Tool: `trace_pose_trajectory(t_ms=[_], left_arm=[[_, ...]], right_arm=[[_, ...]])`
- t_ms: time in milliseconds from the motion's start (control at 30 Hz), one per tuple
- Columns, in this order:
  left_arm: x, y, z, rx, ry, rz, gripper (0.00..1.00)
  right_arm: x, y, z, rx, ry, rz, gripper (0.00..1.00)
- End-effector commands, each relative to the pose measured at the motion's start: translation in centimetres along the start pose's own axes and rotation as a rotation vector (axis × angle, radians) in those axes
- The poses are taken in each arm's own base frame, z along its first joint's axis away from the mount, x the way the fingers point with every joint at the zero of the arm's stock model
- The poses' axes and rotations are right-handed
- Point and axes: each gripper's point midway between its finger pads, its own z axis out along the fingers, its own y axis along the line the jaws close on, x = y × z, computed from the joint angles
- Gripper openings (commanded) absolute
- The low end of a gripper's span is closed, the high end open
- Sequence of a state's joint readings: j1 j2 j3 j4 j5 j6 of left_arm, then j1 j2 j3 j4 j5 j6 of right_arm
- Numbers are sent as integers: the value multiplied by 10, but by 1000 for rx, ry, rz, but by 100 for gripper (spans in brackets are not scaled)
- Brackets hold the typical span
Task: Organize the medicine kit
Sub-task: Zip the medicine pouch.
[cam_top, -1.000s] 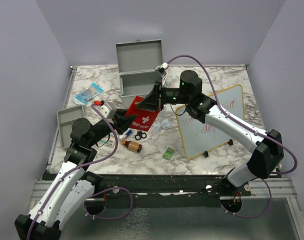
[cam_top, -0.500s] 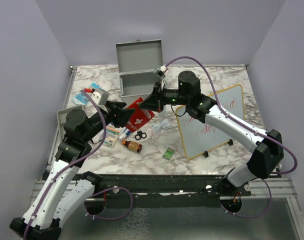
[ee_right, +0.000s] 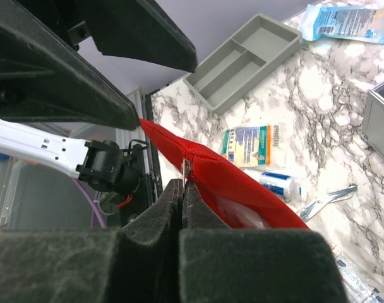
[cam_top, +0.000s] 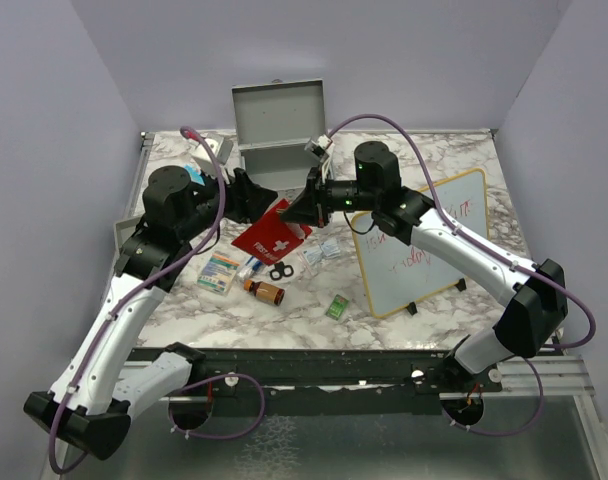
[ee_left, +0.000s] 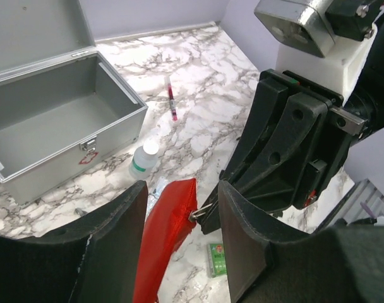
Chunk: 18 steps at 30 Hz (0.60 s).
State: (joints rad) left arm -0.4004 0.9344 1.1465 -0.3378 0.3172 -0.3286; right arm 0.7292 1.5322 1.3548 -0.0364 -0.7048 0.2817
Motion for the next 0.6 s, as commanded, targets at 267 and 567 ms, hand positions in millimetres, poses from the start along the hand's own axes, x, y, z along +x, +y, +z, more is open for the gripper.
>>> trace_pose_trajectory(t_ms=[267, 567], left_arm=[[36, -9, 24, 155, 168, 36, 52], [51, -11, 35, 205, 235, 14, 41]], right_arm=[[-5, 13, -3, -53, 27, -27, 1], [1, 8, -2, -34, 45, -7, 1]])
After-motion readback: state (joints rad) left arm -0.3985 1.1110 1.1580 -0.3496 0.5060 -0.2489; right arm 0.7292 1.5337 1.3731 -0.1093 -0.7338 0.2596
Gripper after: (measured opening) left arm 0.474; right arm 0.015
